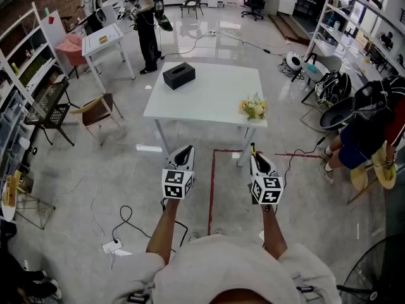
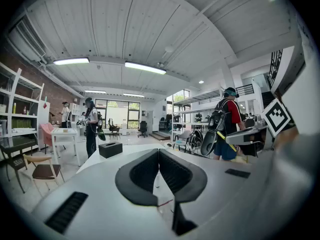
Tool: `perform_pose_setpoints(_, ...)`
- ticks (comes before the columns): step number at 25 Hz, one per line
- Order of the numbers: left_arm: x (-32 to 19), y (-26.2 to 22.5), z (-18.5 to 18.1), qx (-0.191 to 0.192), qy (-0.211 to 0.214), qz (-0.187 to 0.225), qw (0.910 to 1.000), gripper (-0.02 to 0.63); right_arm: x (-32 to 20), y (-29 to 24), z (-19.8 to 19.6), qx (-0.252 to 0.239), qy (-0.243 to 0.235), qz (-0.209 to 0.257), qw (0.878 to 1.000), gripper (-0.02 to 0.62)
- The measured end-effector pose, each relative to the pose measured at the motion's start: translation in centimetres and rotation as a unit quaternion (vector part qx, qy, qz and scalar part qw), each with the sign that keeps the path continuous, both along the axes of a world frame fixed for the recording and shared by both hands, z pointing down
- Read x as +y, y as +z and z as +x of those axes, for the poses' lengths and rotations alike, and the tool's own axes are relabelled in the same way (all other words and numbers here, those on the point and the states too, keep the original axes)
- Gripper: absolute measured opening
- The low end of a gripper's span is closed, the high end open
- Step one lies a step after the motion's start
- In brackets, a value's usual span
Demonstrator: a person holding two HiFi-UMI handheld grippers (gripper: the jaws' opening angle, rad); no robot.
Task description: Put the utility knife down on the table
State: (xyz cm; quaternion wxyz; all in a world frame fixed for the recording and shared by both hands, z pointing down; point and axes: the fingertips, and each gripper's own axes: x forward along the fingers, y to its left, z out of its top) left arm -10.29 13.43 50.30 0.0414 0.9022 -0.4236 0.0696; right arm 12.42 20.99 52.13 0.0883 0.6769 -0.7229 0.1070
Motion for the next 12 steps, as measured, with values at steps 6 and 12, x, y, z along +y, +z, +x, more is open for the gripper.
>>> perform_pose_setpoints(6,0.75,0.25,0.25,-0.001,0.005,-0.005,1.0000,0.020,0.81,0.00,-0.22,0.003,-0.001,-0.003,1.000,0.072)
perform_pose_setpoints(12,1.06,0.45,0.80,-0.001,0.005,-0.007,1.0000,0.020,0.69,0.17,-0.39,0.000,-0.007,-0.002,1.000,0.072)
